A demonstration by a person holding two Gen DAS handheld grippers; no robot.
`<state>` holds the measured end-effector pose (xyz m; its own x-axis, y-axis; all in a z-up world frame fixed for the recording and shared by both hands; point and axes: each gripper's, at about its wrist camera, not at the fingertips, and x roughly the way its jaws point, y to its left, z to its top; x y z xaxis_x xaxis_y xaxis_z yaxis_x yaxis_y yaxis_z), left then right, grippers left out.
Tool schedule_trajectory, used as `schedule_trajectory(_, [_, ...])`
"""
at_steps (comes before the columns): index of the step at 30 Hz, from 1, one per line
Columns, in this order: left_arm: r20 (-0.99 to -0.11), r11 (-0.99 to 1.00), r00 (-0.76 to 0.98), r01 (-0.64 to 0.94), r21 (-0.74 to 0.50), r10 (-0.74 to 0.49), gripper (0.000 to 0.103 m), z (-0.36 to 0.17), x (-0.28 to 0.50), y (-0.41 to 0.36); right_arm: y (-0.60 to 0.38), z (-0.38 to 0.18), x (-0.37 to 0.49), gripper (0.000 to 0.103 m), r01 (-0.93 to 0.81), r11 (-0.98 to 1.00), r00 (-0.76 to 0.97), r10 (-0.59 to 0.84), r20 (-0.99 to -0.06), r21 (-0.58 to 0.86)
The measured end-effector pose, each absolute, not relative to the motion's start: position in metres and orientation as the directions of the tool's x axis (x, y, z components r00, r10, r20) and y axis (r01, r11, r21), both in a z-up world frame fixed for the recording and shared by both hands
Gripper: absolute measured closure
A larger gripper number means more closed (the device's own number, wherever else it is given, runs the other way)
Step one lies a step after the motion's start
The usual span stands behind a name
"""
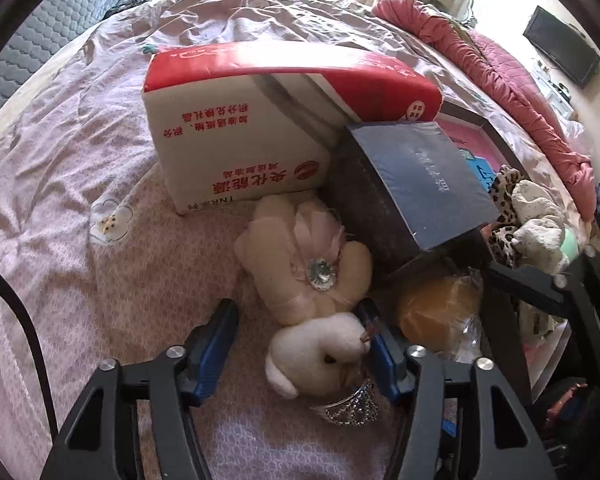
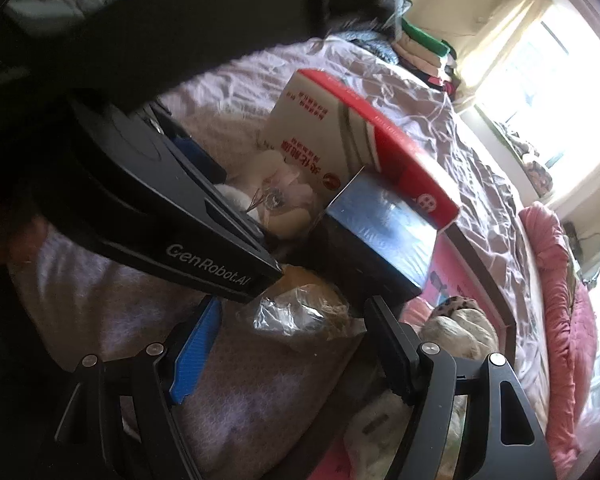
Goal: Organize soft objects
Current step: 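Grasp the cream plush bunny with the left gripper while the right grasps the bread bag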
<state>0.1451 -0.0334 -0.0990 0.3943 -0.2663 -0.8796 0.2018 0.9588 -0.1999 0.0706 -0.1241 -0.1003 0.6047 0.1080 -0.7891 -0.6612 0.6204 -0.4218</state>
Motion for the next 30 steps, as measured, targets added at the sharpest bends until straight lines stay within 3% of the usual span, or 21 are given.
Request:
schedule_trajectory(5, [-0.864,0.940,0.383,0.229,-0.253,-0.326,0.064,-0.103,0.147,-0.031,-0.120,-0.110,0.079,0.029,-0.686,0.599,0.582,0.111,-0.805,-0.413])
schedule_trajectory(13, [-0.829,0.926,0.415,0.216,-0.310,-0.375,0.067,-0.097,0.141,-0.014,-0.120,-0.113,0.089,0.040,-0.665,0.654,0.573,0.138,-0.808,-0.360])
schedule_trajectory(18, [-0.794,0.930,0.483,0.196,-0.312,-0.368,0.067,-0.075,0.129,0.003,-0.131,-0.101,0.087,0.042,-0.654,0.703,0.553,0.192,-0.811,-0.280])
schedule_trajectory(30, [-0.728,0.950,0.611,0.178,-0.258,-0.312,0.067,-0.020,0.103,0.010,-0.166,-0.026,0.064,0.042,-0.566,0.824,0.595,0.419,-0.686,0.013])
